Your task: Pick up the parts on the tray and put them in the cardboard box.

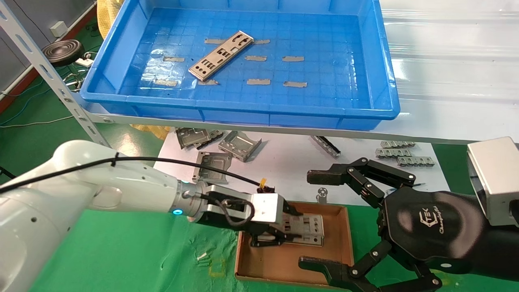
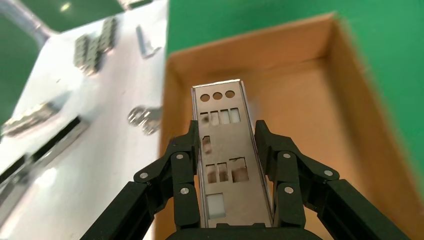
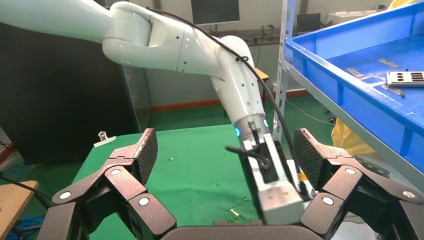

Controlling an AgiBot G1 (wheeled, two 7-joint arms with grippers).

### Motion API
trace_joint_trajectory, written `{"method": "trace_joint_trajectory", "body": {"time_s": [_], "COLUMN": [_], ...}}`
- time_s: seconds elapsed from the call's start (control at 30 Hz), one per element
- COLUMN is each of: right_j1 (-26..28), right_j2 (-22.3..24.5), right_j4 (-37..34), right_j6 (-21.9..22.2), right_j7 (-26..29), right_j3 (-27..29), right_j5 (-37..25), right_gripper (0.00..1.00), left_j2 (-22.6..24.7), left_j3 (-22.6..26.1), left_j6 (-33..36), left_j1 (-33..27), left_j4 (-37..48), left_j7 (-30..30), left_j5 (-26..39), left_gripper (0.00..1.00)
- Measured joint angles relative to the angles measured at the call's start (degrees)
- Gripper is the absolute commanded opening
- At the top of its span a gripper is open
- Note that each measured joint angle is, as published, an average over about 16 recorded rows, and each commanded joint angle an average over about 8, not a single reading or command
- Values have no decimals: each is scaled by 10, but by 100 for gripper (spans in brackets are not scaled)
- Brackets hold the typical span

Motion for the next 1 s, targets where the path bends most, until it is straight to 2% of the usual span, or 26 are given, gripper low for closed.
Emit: {"method": "trace_joint_trajectory", "body": {"time_s": [0.1,0.13,0.33,0.53,0.77,1.0], "right_j1": [0,0,0,0,0,0], "right_j2": [0,0,0,0,0,0], "right_j4": [0,0,0,0,0,0], "right_j6": [0,0,0,0,0,0], "right_j7": [0,0,0,0,0,0], "right_j3": [0,0,0,0,0,0], "right_j5": [0,0,0,0,0,0], "right_gripper": [100,100,100,100,100,100], "left_j2": [0,0,0,-2,-5,-13], "left_j3": [11,15,38,60,75,75], "left_j6": [-35,-46,-90,-98,-75,-12], "left_j1": [7,9,16,13,2,-14], "left_j4": [-14,-18,-41,-50,-46,-27], "left_j7": [-4,-6,-19,-32,-39,-48], "left_j5": [-6,-8,-22,-38,-62,-99], "left_gripper": [92,99,100,100,100,100]}}
